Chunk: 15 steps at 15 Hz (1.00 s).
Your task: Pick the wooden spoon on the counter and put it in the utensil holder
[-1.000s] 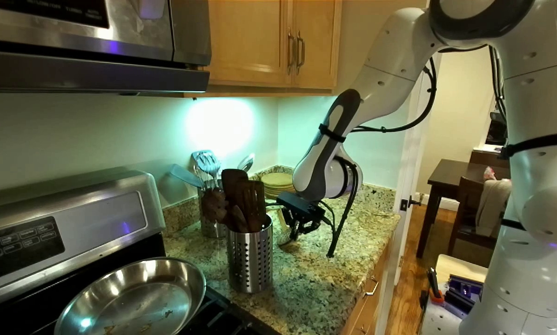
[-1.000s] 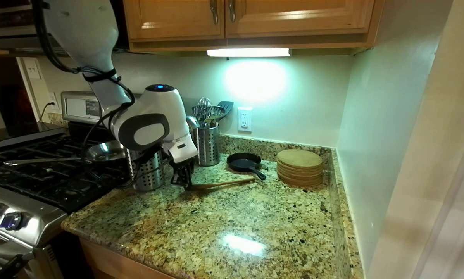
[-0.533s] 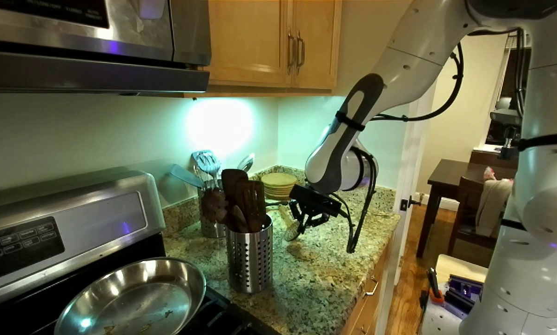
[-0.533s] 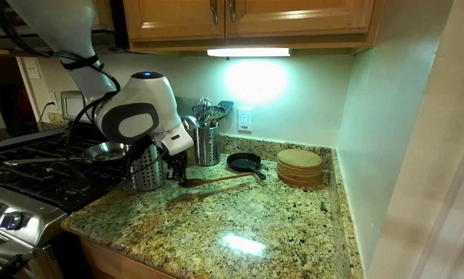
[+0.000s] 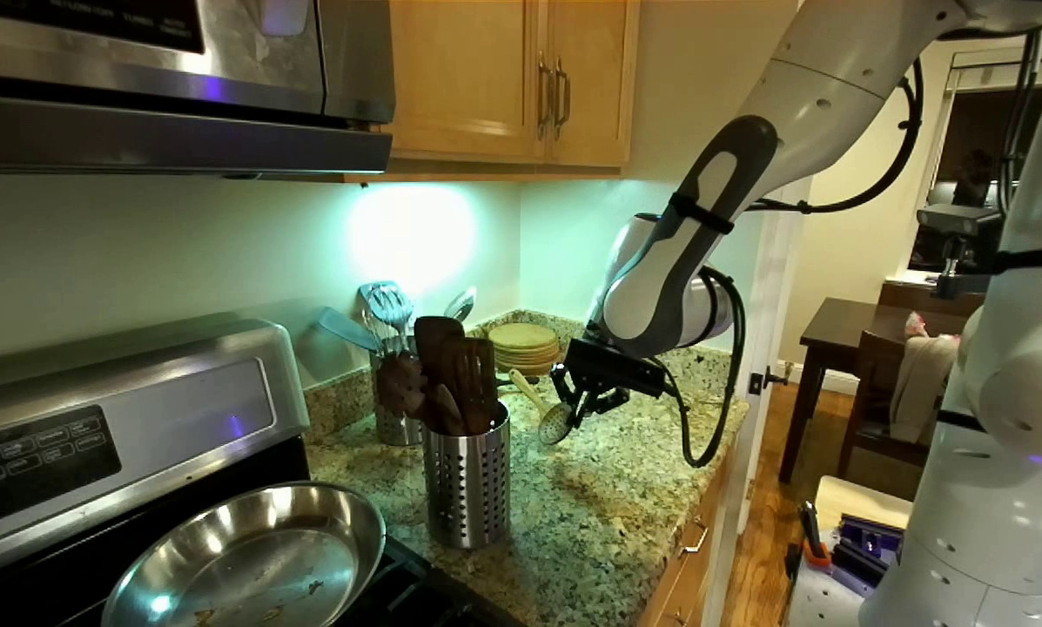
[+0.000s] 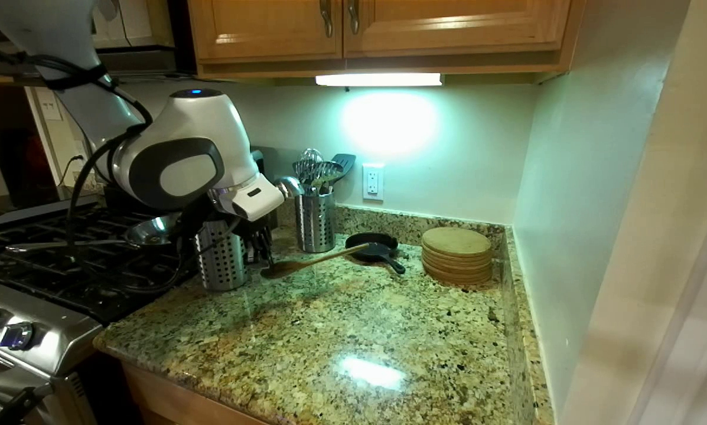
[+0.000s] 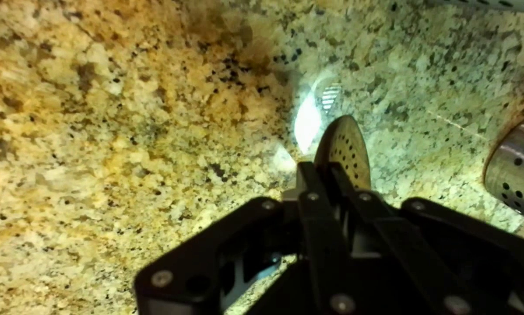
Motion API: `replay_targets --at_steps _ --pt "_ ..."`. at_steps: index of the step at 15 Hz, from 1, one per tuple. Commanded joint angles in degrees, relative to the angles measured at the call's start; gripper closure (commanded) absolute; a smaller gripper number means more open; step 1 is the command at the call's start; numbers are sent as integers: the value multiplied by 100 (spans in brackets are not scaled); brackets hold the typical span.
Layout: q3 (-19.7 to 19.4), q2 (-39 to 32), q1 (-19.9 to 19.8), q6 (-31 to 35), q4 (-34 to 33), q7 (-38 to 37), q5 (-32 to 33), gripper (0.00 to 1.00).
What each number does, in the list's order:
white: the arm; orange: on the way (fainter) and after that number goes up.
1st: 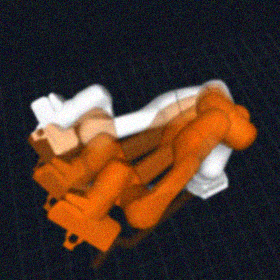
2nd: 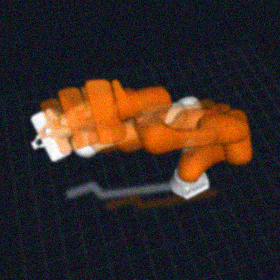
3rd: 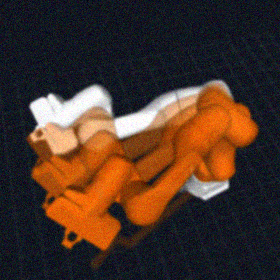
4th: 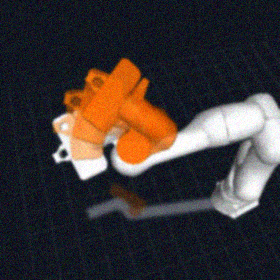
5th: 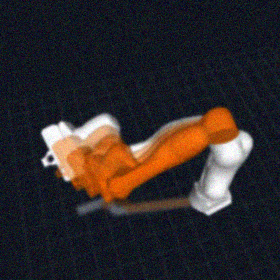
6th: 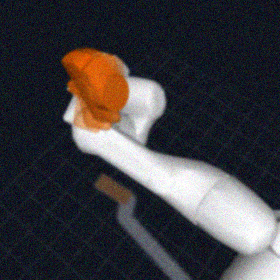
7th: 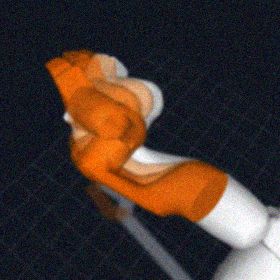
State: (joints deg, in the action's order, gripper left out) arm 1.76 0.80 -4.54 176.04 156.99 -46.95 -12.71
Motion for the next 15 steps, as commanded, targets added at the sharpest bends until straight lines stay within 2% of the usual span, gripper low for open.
replay_targets --at_steps 1,4,5,15 --pt "-10 590 -73 -218 367 -43 388 92" --pt "-3 489 -81 -334 202 10 362 93" --pt "3 291 -12 -95 182 -1 244 92" --pt "3 300 -12 -152 163 -1 244 92"
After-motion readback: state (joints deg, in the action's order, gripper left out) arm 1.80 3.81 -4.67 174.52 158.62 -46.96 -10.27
